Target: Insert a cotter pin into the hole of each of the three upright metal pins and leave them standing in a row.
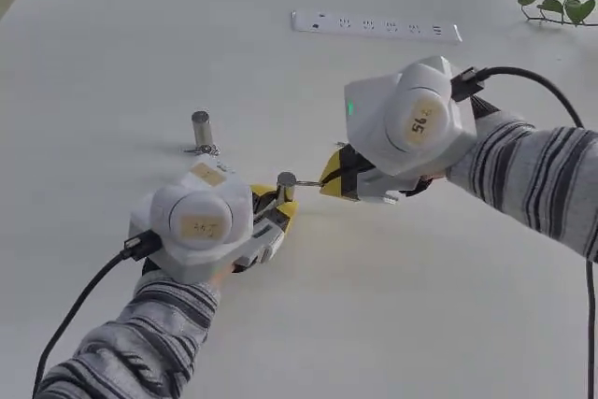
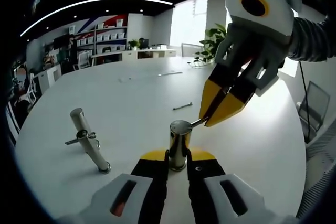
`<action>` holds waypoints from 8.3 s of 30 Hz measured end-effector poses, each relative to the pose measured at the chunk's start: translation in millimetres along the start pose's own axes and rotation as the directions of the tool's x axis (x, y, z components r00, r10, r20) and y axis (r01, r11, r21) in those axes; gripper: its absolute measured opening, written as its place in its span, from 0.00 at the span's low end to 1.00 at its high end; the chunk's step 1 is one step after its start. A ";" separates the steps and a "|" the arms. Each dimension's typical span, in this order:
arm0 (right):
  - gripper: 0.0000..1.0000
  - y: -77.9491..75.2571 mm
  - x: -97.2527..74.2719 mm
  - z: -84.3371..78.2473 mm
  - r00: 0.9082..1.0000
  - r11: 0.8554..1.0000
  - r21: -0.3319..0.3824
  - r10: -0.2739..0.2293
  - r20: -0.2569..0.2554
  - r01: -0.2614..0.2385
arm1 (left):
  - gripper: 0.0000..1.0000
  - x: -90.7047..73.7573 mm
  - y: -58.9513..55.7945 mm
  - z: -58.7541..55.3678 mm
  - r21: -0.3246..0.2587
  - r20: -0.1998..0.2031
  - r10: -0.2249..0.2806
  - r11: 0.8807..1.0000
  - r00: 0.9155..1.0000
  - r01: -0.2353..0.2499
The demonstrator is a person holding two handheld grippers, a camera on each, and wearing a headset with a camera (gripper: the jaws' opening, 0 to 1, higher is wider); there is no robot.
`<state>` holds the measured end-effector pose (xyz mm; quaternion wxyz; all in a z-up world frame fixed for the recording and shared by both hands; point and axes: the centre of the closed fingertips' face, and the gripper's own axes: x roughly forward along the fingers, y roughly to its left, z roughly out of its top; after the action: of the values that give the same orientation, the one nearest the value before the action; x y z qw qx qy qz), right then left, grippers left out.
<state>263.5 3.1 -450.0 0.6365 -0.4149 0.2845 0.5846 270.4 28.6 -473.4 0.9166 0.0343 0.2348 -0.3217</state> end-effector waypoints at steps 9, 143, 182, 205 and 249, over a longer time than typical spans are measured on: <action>0.00 0.6 1.7 8.3 1.000 1.000 0.011 0.003 0.013 -0.003 | 0.10 0.1 0.2 -0.1 -0.001 0.006 -0.002 1.000 1.000 0.002; 0.08 -27.6 22.8 38.7 0.993 0.961 0.277 -0.008 0.116 -0.025 | 0.89 -99.6 35.0 24.4 -0.064 0.096 0.082 0.995 0.992 -0.076; 0.09 -35.9 27.7 31.3 0.993 0.960 0.272 0.032 0.110 -0.061 | 0.91 -96.8 44.5 11.8 -0.068 0.063 0.114 0.992 0.991 -0.110; 0.21 -69.7 28.6 94.5 0.942 0.912 0.405 -0.081 0.325 -0.061 | 0.91 -95.5 46.1 11.5 -0.062 0.064 0.117 0.992 0.991 -0.113; 0.08 -83.9 69.6 94.2 0.960 0.924 0.382 -0.110 0.256 0.004 | 0.95 -87.7 36.9 10.5 -0.055 0.052 0.084 0.995 0.995 -0.081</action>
<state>345.0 121.9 -446.1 0.7544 -0.2084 0.2888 0.5514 237.1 105.8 -427.7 0.9358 0.0109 0.2165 -0.2781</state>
